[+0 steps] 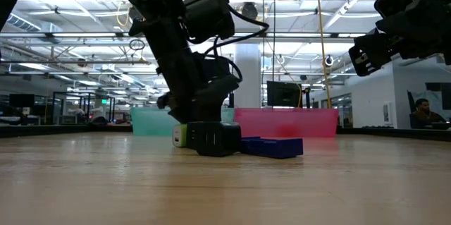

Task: Sort charging adapters and watches
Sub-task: Put the white watch in the blue bin

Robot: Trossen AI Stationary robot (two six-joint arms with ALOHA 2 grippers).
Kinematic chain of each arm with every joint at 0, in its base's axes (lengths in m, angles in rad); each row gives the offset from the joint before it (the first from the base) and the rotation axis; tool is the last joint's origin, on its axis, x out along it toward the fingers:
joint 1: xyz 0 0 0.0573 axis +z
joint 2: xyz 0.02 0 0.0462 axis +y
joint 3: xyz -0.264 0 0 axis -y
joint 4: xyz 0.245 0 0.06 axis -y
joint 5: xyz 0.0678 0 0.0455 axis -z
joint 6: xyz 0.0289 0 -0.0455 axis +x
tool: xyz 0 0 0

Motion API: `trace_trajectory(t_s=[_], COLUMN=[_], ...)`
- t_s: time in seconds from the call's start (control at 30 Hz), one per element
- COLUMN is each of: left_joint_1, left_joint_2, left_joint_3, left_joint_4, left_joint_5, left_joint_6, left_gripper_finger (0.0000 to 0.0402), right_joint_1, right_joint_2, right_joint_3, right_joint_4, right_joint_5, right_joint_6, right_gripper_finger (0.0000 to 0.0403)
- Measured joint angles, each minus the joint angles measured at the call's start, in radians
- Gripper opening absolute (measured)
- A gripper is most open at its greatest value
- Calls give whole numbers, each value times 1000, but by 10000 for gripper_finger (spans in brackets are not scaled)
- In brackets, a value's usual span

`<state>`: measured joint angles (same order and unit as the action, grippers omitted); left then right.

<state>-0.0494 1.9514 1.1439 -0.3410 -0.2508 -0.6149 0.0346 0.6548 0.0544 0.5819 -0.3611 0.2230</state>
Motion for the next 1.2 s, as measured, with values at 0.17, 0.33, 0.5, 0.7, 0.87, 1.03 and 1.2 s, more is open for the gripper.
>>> trace_trajectory(t_s=[0.17,0.33,0.5,0.7,0.87,1.03,1.2], left_joint_1=[0,0,-1,0,-2,-2,-3], left_joint_2=[-2,-6,-10,-10,-11,-11,-10], left_joint_3=[0,1,3,3,3,2,2], left_joint_4=[-15,-44,-86,-103,-119,-123,-124], left_joint_5=[26,34,46,80,87,89,88], left_joint_6=[30,17,-2,1,0,-17,-20], left_gripper_finger=[244,242,230,214,200,188,183], right_joint_1=[0,0,0,0,0,0,0], right_joint_2=[0,0,0,0,0,0,0], right_joint_3=[0,0,0,0,0,0,0], right_joint_4=[-3,-3,-4,-6,-9,-11,-11], right_joint_5=[0,0,0,0,0,0,0], right_joint_6=[0,-4,-4,-4,-4,-4,-4], right_gripper_finger=[158,161,159,160,161,158,161])
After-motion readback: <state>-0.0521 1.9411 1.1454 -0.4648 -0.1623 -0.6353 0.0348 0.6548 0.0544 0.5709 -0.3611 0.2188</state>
